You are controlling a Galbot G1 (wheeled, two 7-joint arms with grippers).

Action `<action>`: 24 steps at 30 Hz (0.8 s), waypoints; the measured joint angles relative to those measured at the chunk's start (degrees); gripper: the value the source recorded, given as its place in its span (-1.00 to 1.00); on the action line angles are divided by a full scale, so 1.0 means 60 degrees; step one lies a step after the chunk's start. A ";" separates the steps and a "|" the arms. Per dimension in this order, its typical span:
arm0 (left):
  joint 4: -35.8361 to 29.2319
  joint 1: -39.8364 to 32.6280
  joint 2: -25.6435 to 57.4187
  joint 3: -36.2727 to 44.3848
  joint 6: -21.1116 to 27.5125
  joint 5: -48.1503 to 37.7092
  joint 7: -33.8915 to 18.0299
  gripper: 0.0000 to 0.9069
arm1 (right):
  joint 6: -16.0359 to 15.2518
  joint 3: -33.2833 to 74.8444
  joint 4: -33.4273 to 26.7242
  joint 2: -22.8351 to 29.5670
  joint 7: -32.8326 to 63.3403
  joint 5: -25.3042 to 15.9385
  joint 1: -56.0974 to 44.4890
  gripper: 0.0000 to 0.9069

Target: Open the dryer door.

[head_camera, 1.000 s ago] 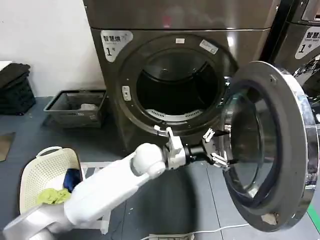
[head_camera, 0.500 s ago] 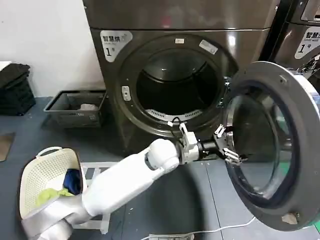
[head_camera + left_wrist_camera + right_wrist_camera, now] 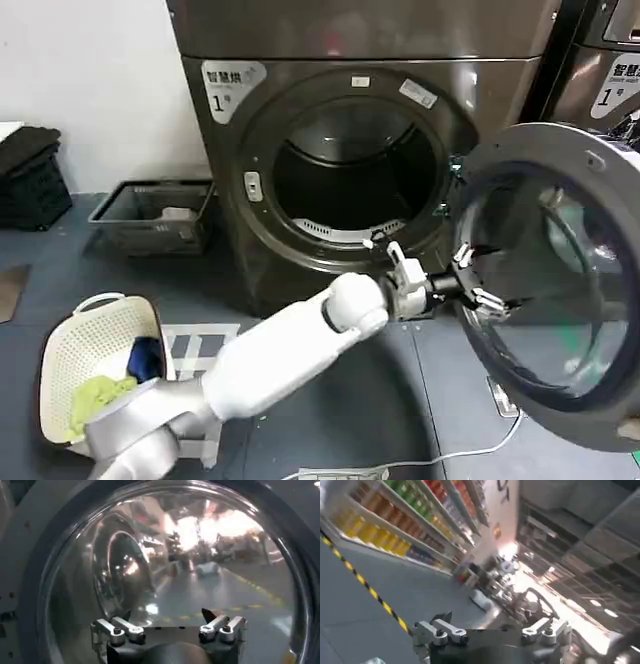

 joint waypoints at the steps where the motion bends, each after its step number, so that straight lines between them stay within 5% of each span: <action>1: 0.0114 -0.0007 -0.0103 0.0004 -0.0004 0.0014 -0.0013 1.00 | -0.0133 0.0027 0.0078 -0.0083 0.0185 -0.0052 0.0000 1.00; 10: 0.1060 -0.0138 -0.0981 0.0008 -0.0096 0.0208 -0.0101 1.00 | -0.0850 0.0311 0.0480 -0.0588 0.1183 -0.0388 0.0063 1.00; 24: 0.2308 -0.0224 -0.1317 -0.0155 -0.0272 0.0916 -0.0224 1.00 | -0.0975 0.0523 0.0699 -0.0965 0.2115 -0.1303 0.0262 1.00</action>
